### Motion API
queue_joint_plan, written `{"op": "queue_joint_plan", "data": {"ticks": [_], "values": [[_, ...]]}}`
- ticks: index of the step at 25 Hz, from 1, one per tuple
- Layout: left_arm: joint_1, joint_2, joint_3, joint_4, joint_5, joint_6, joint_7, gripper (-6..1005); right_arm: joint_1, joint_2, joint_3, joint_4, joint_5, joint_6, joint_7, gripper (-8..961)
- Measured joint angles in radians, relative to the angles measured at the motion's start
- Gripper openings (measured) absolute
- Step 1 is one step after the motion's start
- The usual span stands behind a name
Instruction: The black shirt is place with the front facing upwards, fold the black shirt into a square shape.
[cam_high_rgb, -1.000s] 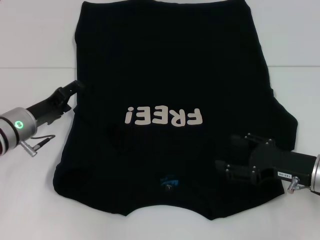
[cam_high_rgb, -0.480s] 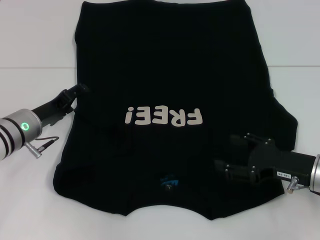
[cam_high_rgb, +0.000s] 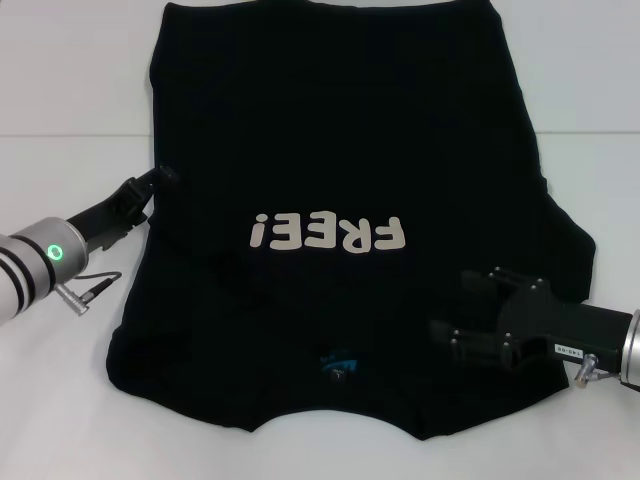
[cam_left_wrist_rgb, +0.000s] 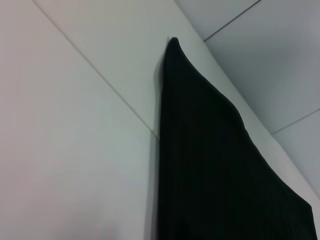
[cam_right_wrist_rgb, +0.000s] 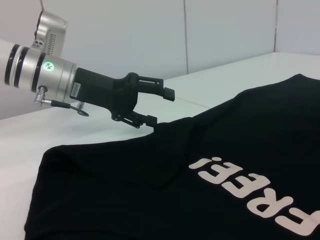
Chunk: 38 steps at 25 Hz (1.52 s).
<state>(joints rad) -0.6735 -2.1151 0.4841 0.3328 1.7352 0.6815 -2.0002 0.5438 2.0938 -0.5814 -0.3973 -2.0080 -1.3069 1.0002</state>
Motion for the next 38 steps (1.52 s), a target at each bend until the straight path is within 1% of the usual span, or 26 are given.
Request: {"op": "queue_joint_plan", "data": {"ticks": [5, 11, 22, 27, 33, 38], "values": [[-0.002, -0.007, 0.002, -0.001, 0.008, -0.002, 0.006, 903, -0.001, 0.0, 0.0, 0.002, 0.0, 0.0, -0.002, 900], [-0.002, -0.006, 0.002, -0.021, 0.006, 0.01, 0.01, 903, 0.001, -0.001, 0.0, 0.01, 0.0, 0.0, -0.003, 899], [0.015, 0.007, -0.005, -0.024, -0.055, 0.139, -0.014, 903, 0.001, -0.002, 0.0, 0.011, -0.001, 0.0, -0.003, 900], [0.017, 0.007, -0.004, -0.025, -0.056, 0.131, -0.016, 903, 0.001, -0.002, 0.0, 0.011, -0.002, 0.0, -0.003, 900], [0.024, 0.007, -0.007, -0.025, -0.057, 0.083, -0.008, 903, 0.001, -0.001, 0.0, 0.011, -0.002, 0.0, -0.003, 900], [0.024, 0.002, -0.001, -0.025, -0.054, 0.057, -0.002, 903, 0.001, -0.001, 0.0, 0.011, -0.002, 0.0, -0.003, 899]]}}
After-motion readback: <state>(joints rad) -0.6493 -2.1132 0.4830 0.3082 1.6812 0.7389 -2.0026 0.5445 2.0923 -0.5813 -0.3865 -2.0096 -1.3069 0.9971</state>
